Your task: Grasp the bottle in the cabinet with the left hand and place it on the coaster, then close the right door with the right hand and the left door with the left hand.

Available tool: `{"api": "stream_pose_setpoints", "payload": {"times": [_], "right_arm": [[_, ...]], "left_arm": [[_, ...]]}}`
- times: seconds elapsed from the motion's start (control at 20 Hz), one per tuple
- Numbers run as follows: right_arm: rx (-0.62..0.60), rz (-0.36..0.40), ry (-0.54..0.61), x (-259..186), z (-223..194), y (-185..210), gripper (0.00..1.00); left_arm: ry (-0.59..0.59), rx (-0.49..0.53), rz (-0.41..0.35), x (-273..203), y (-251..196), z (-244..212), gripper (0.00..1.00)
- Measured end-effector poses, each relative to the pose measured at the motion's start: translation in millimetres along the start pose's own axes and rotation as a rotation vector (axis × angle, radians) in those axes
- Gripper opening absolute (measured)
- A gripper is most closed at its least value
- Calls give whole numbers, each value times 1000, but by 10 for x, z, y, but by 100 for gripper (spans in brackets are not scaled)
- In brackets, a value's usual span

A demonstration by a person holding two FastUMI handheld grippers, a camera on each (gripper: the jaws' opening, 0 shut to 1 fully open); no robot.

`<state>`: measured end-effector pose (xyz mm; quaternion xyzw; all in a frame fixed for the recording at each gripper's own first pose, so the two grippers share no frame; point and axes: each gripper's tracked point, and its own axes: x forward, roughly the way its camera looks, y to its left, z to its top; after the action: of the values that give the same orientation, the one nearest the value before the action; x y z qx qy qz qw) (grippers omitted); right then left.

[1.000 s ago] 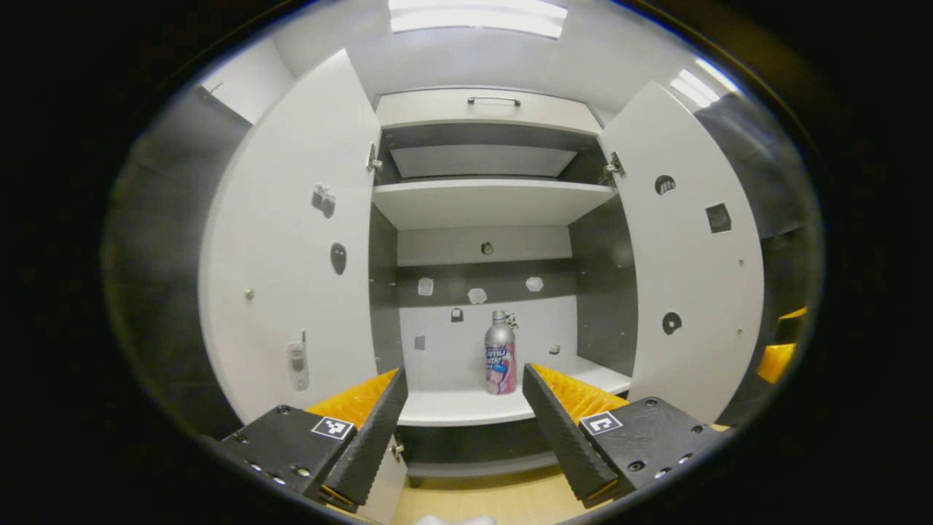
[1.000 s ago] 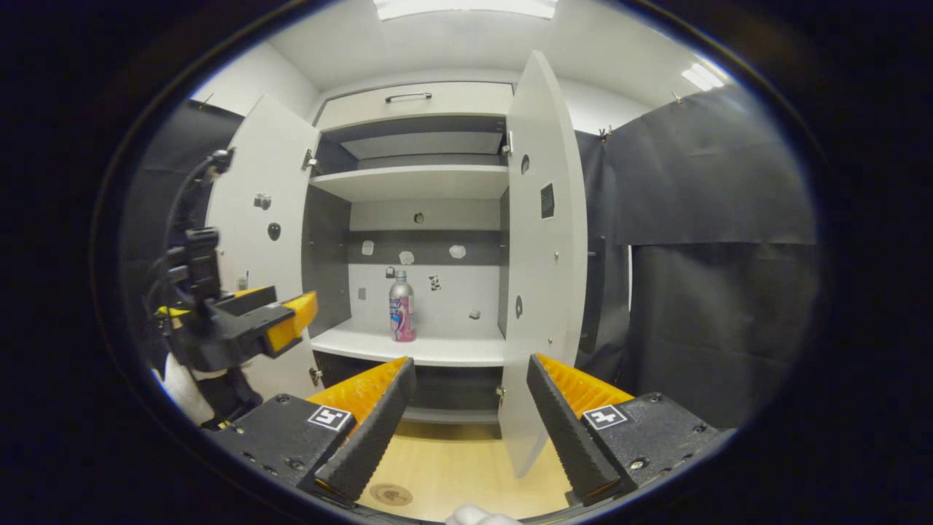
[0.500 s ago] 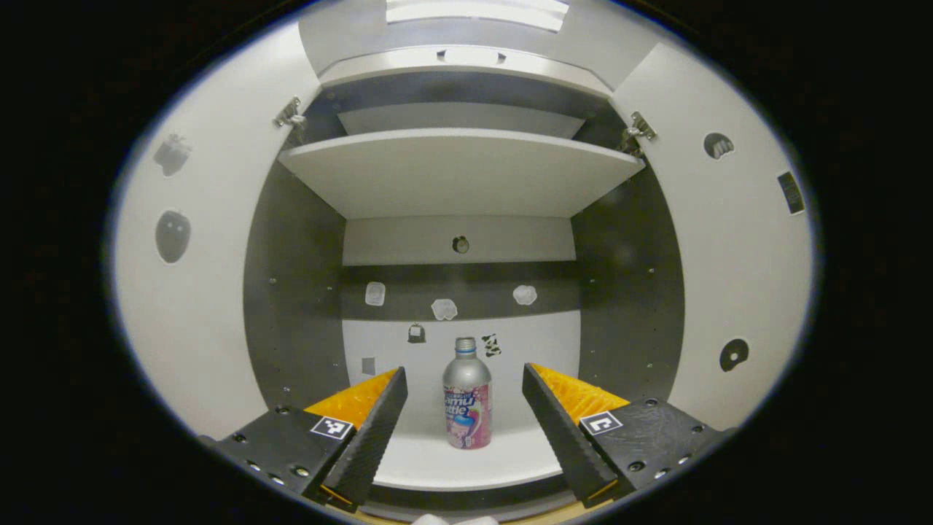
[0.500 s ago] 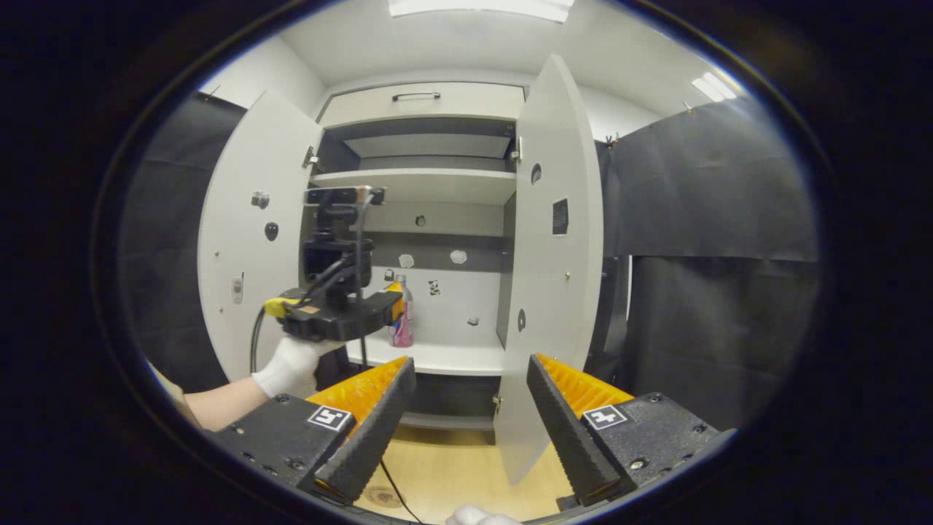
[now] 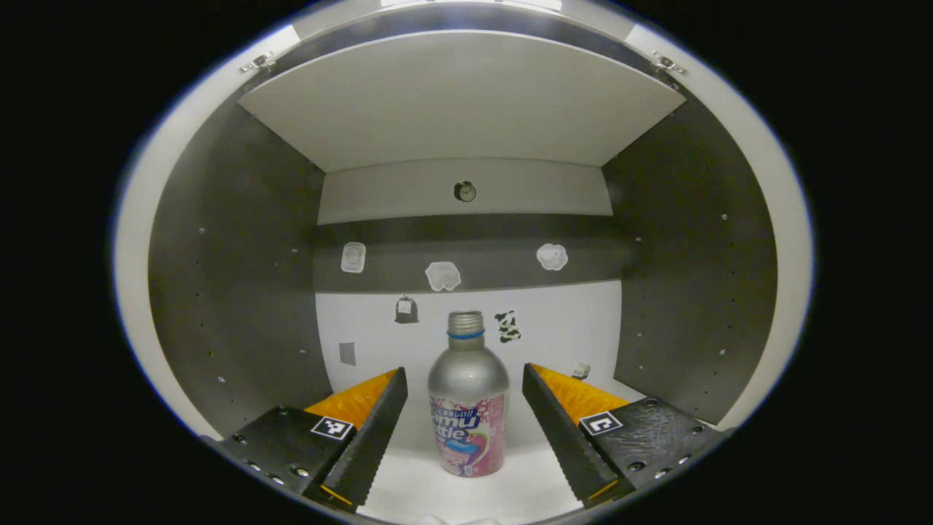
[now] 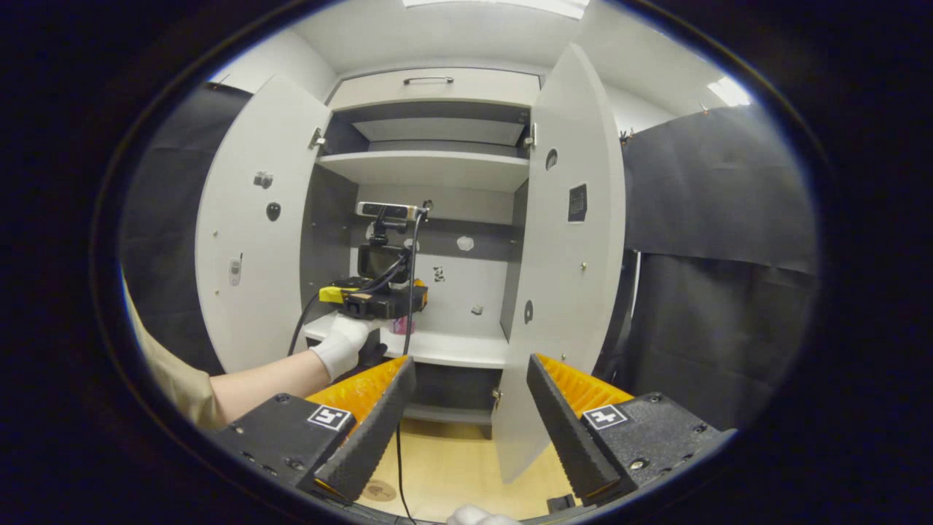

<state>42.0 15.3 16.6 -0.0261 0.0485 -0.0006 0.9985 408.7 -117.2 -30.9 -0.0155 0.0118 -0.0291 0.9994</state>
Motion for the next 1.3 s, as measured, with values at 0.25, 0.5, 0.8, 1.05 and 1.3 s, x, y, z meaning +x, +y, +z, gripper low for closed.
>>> {"api": "stream_pose_setpoints", "payload": {"times": [0.25, 0.5, 0.8, 1.05, 1.3], "right_arm": [[22, -22, 7, -9, -26, -137, 100], [38, -33, -1, -29, -11, -247, 100], [59, -24, 0, -44, -81, -275, 100], [83, -20, 11, -141, -204, -258, 100], [90, -26, 13, -280, -311, -262, 100]], "left_arm": [[52, -22, 28, 207, 40, -150, 97], [75, -34, 9, 38, 44, -80, 80], [-24, -49, -70, -793, 74, 351, 80], [-81, 1, -122, -1713, 53, 350, 84], [-108, 75, -167, -2522, -21, 13, 80]]}}
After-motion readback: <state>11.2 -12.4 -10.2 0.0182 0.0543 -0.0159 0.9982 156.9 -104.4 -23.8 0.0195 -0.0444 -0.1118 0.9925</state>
